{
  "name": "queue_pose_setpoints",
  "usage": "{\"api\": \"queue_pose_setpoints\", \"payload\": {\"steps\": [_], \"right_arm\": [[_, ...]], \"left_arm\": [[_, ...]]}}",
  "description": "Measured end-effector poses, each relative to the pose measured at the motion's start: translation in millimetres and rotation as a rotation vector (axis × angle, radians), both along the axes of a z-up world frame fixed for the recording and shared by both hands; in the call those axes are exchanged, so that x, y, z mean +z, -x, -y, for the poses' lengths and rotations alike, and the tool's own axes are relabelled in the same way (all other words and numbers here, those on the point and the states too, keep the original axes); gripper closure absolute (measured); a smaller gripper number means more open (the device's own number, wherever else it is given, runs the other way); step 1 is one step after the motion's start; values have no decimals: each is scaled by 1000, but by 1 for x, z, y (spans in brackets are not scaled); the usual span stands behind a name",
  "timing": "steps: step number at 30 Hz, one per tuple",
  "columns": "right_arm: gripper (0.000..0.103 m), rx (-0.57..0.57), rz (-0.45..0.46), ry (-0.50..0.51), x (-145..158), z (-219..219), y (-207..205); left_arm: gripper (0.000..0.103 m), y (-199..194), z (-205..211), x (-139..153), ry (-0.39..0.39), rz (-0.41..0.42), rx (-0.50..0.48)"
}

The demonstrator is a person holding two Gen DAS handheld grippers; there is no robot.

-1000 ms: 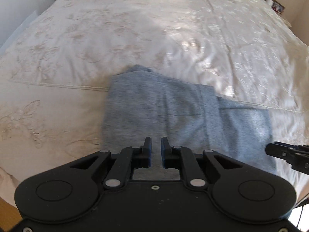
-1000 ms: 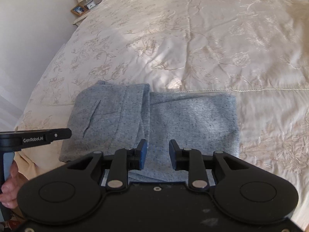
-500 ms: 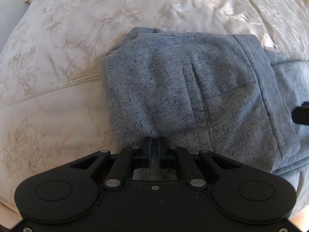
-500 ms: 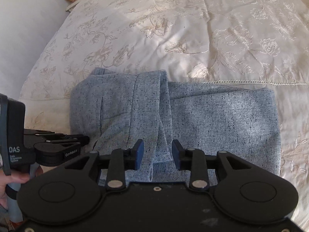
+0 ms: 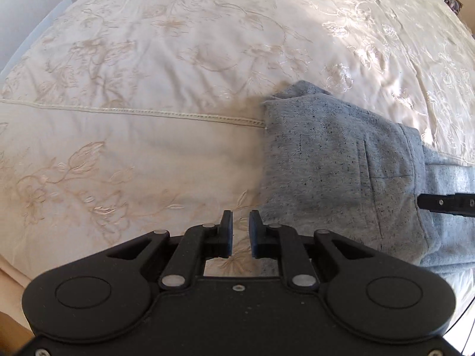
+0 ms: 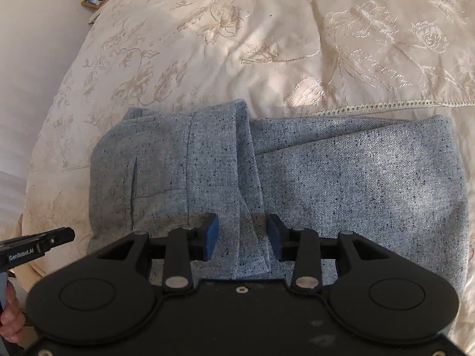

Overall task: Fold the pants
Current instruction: 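Grasp the folded edge of the pants with the right gripper, then lift the folded edge with the right gripper, fold it over, release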

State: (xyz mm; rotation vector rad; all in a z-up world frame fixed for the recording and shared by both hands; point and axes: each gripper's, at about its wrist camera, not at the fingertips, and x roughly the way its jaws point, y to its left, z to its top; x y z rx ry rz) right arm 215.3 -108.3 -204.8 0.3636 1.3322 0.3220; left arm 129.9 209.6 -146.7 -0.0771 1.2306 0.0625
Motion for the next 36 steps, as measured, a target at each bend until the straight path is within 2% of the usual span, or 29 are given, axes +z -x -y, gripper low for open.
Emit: {"api": "queue_pose_setpoints", "payload": {"steps": [5, 6, 8, 9, 12, 15, 18, 21, 28, 34, 36], "right_arm": [[62, -35, -62, -75, -9, 5, -6], [67, -23, -61, -88, -9, 4, -6], [90, 11, -42, -102, -4, 2, -4], [93, 20, -23, -97, 1, 2, -2], [94, 34, 30, -102, 21, 4, 2], [95, 63, 79, -113, 46, 7, 2], [95, 103, 108, -117, 68, 3, 0], [95, 140, 138, -109, 85, 0, -2], [95, 179, 201, -120, 125, 2, -1], [95, 146, 256, -110, 150, 26, -1], [95, 119, 262, -88, 152, 42, 0]], "left_arm": [[82, 22, 6, 8, -13, 18, -51], [82, 27, 9, 9, -12, 21, -63], [82, 36, 18, 13, -10, 35, -86], [82, 40, 24, 14, -7, 41, -100], [82, 54, 47, 20, 18, 75, -170], [82, 66, 80, 24, 37, 115, -283], [81, 75, 117, 19, 21, 143, -407], [81, 74, 147, 6, -27, 178, -455], [80, 53, 173, -16, -129, 220, -414], [79, 50, 149, -44, -209, 101, -308], [79, 57, 133, -49, -217, 88, -269]]}}
